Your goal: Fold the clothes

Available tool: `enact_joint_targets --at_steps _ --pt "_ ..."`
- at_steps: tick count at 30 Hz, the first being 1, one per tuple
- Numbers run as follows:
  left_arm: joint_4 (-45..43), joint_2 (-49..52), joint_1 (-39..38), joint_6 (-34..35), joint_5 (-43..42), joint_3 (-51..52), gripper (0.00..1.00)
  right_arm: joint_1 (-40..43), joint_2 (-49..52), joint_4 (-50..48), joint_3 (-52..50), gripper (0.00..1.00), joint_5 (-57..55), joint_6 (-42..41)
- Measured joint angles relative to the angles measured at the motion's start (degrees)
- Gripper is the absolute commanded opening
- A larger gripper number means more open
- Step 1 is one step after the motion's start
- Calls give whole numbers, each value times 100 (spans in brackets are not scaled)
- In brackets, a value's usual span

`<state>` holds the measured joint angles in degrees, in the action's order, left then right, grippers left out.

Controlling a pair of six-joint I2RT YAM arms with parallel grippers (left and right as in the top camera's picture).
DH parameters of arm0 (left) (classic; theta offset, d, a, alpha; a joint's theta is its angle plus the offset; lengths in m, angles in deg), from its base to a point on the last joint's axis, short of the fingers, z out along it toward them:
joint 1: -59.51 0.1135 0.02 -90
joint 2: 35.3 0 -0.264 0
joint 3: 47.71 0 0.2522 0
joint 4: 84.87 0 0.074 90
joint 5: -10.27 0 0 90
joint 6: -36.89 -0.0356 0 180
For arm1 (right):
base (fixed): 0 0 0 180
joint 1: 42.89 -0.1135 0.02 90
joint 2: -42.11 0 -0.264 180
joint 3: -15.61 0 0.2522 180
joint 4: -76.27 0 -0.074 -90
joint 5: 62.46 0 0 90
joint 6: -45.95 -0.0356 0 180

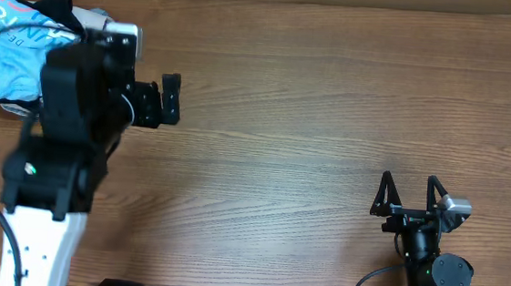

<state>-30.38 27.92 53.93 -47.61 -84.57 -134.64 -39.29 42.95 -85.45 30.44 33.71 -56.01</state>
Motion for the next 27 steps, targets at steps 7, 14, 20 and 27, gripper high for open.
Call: enact_joint_targets --at_steps 7,14,20,27 --pt "-2673 -1582 2 9 -267 2608 100 0 0 2 0 100 0 -2" --pt "-4323 -3239 83 59 -310 4922 100 0 0 2 0 100 0 -2" --pt "-4850 -4319 514 313 -289 6190 100 0 0 2 0 100 0 0" --pt "-4920 -5230 942 468 -289 6870 100 0 0 -2 0 100 0 0"
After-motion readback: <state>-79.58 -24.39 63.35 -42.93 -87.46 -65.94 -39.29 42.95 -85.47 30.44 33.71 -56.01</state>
